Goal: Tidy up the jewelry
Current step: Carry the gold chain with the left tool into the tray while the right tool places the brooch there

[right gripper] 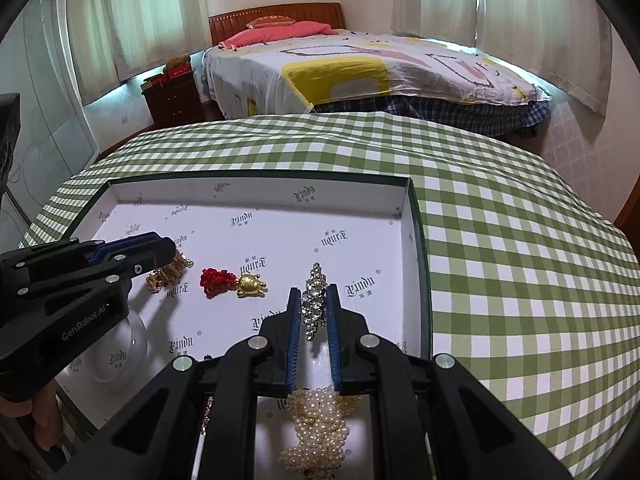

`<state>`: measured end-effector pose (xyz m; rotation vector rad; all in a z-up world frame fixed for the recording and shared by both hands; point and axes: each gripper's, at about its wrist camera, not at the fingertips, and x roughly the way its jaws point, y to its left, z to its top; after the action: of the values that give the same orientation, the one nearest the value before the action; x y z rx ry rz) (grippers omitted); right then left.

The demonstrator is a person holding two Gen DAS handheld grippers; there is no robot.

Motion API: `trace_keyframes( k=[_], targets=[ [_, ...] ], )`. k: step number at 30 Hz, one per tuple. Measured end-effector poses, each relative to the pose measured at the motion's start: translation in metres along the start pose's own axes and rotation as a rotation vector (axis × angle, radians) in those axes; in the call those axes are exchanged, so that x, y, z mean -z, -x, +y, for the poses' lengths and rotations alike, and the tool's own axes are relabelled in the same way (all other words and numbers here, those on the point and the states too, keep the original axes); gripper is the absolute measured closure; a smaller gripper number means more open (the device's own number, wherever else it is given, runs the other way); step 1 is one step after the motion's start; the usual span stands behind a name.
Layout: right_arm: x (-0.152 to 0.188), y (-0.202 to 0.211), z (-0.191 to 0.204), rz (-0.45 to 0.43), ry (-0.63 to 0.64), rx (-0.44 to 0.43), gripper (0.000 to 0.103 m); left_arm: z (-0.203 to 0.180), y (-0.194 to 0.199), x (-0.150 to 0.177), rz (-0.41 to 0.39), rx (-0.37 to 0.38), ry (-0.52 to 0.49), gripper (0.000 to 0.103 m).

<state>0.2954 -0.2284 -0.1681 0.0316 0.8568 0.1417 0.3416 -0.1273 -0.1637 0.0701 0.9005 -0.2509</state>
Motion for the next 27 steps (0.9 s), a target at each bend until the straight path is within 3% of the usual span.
trace_keyframes(
  k=[16, 19, 22, 27],
  targets=[
    [-0.0008, -0.0016, 0.0013, 0.005, 0.008, -0.002, 0.084, -0.0016, -0.0026, -0.0034, 0.015, -0.005, -0.01, 0.091],
    [-0.0007, -0.0015, 0.0008, 0.004, 0.006, -0.001, 0.078, -0.0013, -0.0013, -0.0029, 0.014, -0.006, -0.008, 0.087],
    [-0.0003, -0.001, -0.0004, 0.002, 0.002, -0.001, 0.077, -0.0006, 0.0014, -0.0023, 0.006, -0.01, -0.004, 0.076],
    [-0.0003, 0.0004, -0.0002, -0.004, 0.004, 0.002, 0.071, -0.0015, 0.0051, 0.0001, -0.001, -0.014, -0.009, 0.07]
  ],
)
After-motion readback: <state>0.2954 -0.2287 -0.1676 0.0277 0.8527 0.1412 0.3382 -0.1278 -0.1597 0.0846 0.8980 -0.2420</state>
